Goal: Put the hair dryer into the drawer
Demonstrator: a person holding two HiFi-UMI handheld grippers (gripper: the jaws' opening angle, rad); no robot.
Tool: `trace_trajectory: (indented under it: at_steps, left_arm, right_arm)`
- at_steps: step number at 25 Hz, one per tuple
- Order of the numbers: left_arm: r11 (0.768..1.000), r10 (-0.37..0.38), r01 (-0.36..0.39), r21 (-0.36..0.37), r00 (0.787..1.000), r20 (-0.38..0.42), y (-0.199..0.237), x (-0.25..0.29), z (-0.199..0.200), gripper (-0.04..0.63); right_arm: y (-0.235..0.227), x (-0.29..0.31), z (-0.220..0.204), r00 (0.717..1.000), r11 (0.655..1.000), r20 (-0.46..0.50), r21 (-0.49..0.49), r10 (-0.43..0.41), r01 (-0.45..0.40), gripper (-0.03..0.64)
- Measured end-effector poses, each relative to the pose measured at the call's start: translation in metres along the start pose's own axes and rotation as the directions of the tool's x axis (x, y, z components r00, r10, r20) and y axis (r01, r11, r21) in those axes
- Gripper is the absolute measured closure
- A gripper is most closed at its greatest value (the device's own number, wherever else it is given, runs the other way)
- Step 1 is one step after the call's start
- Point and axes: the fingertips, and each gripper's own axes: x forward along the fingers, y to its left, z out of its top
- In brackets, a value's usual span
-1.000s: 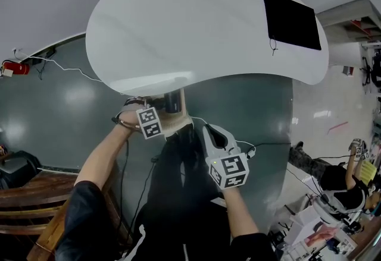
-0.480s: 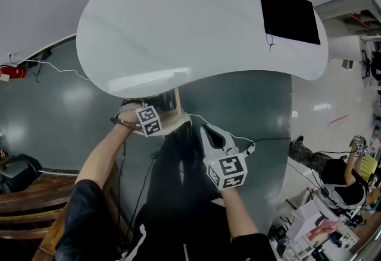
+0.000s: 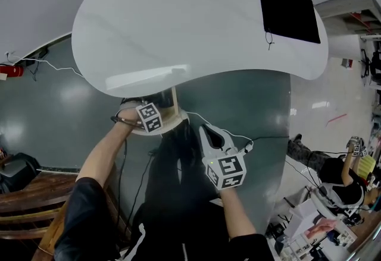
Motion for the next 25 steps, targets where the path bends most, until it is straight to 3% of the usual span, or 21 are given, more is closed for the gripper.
trace_trajectory:
  at_steps: [11, 25]
  left_arm:
    - [1.000, 0.021, -0.022, -0.004, 1.000, -0.020, 0.002, 0.009, 0.001, 0.383]
    - [1.000, 0.008, -0.008, 0.005, 1.000, 0.014, -0.001, 0.007, 0.001, 0.383]
  right_arm:
    - [-0.002, 0.003, -0.004, 1.000, 1.000, -0.011, 0.014, -0.003, 0.003, 0.612]
    - [0.005, 0.005, -0.007, 1.000, 1.000, -0.016, 0.007, 0.007, -0.007, 0.612]
